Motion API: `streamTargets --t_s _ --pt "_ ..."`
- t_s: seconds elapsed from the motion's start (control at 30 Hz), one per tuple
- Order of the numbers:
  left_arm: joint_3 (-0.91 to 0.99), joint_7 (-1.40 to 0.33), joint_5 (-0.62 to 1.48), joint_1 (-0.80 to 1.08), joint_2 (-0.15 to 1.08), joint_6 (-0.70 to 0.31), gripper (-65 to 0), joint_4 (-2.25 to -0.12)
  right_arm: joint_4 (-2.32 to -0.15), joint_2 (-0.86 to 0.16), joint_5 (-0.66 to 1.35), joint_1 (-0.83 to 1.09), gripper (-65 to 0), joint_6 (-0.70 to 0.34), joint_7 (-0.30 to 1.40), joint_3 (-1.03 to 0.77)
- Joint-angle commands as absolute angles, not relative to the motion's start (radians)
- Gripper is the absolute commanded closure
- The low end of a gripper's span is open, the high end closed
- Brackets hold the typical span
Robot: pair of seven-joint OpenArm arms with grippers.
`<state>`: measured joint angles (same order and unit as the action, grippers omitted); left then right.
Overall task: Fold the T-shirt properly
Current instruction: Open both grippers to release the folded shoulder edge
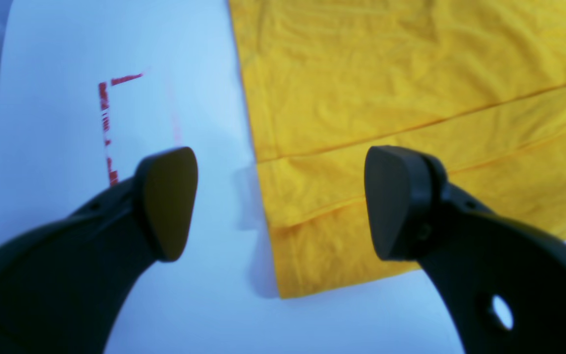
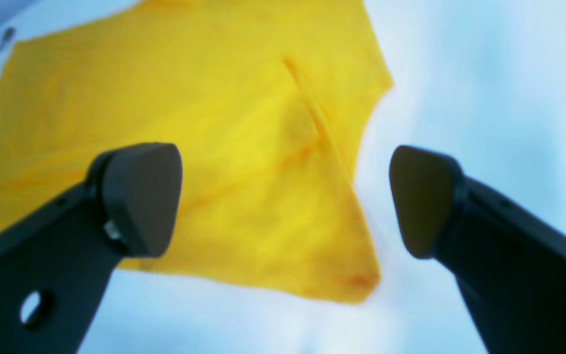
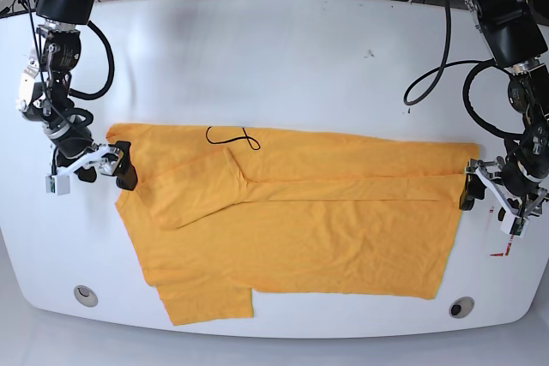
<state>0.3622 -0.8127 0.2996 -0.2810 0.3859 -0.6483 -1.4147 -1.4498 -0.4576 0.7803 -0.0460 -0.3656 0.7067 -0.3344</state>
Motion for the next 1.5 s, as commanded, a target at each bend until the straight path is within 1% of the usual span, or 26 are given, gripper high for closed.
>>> streamTargets --t_s 0.0,0.17,0.37,0.5,0.57,0.63,0.97,1.1,1.23,1.3,1.47 --pt "0.374 -0.785 0.321 -0.301 0.4 -0.651 -50.2 -1.447 -1.465 -0.481 0.759 -0.05 -65.0 -0.369 0.673 -0.343" --pt "0.368 -0.777 0.331 -0.286 0.38 -0.651 -49.6 -1.471 -1.498 -0.476 0.67 -0.029 -64.3 -0.365 0.663 -0.344" --pt "0.377 -0.777 0.33 -0.258 0.361 -0.654 -49.0 -1.526 -1.522 -0.463 0.621 -0.011 -63.9 -0.382 0.668 -0.35" --pt "0.383 -0.774 0.328 -0.238 0.349 -0.659 -46.9 -1.574 -1.544 -0.452 0.598 -0.005 -63.3 -0.41 0.68 -0.358" --pt "0.394 -0.769 0.322 -0.203 0.335 -0.655 -45.6 -1.608 -1.564 -0.44 0.574 -0.008 -62.7 -0.449 0.695 -0.367" --pt "0.398 -0.768 0.321 -0.193 0.332 -0.655 -45.1 -1.618 -1.566 -0.436 0.557 -0.005 -62.6 -0.46 0.698 -0.369" --pt "0.439 -0.768 0.319 -0.142 0.346 -0.658 -43.9 -1.599 -1.529 -0.408 0.495 0.029 -62.0 -0.448 0.683 -0.362" --pt "0.451 -0.765 0.319 -0.132 0.346 -0.663 -44.0 -1.597 -1.496 -0.398 0.483 0.031 -62.2 -0.446 0.667 -0.364" --pt "0.466 -0.76 0.319 -0.127 0.346 -0.659 -45.4 -1.595 -1.451 -0.386 0.48 0.029 -62.6 -0.448 0.65 -0.366" --pt "0.46 -0.754 0.318 -0.143 0.357 -0.649 -47.2 -1.596 -1.41 -0.383 0.498 0.037 -62.8 -0.446 0.628 -0.372" --pt "0.453 -0.751 0.322 -0.146 0.364 -0.649 -47.9 -1.6 -1.395 -0.374 0.484 0.053 -62.8 -0.445 0.614 -0.378"
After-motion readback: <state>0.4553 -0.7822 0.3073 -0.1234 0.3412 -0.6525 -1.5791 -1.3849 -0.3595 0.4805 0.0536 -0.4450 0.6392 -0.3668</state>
